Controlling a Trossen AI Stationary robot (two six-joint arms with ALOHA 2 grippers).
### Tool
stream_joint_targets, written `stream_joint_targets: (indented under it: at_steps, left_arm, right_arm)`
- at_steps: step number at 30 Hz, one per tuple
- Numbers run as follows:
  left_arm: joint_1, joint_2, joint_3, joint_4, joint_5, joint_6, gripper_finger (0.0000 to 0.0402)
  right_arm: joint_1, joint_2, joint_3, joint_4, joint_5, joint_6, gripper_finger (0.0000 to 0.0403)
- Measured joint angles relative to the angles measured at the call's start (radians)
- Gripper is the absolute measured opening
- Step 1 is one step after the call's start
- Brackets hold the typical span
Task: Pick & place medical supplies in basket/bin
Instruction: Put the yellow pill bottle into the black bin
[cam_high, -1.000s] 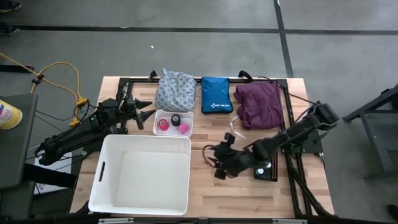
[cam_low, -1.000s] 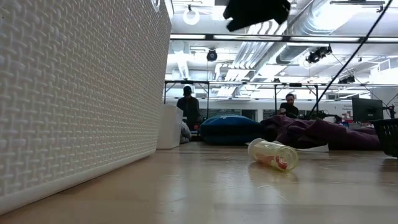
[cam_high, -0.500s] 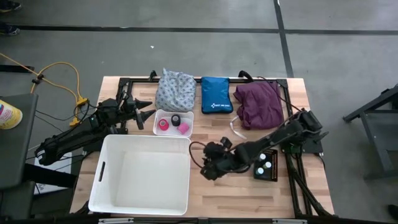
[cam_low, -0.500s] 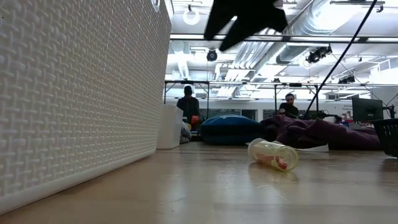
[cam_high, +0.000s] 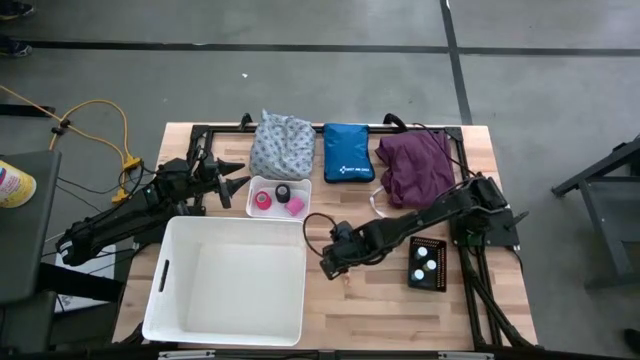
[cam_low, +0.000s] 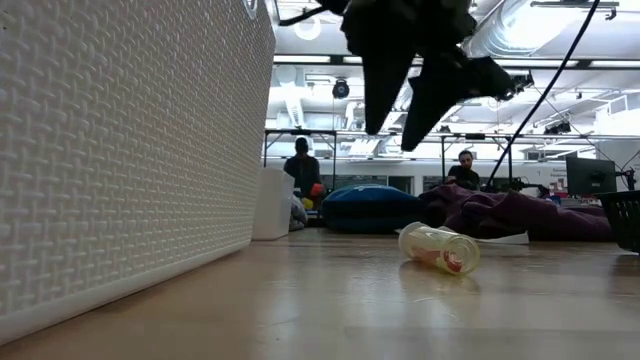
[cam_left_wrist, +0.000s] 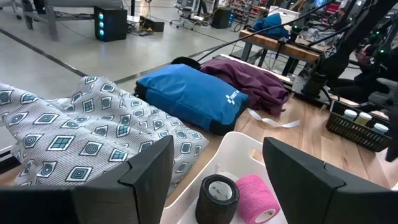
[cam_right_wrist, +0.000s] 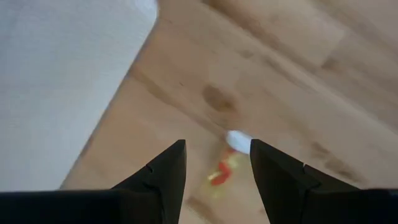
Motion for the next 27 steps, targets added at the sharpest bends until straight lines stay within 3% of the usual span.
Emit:
stream_joint_targets:
  at_steps: [9,17,27]
  left_arm:
    - [0.000,0.000,0.000,0.000,0.000,0.000,0.0240]
    - [0.000,0.000,0.000,0.000,0.000,0.000,0.0240]
    - [0.000,0.000,0.000,0.000,0.000,0.000,0.0240]
  right_arm:
    - [0.004,0.004,0.002,-0.020,-0.021,0.089,0.0166]
    - [0.007,-0.022,0.002,-0.074,0.040,0.120,0.0166]
    - [0.008,-0.011,0.001,-0.070,0.013,0.183,0.0166]
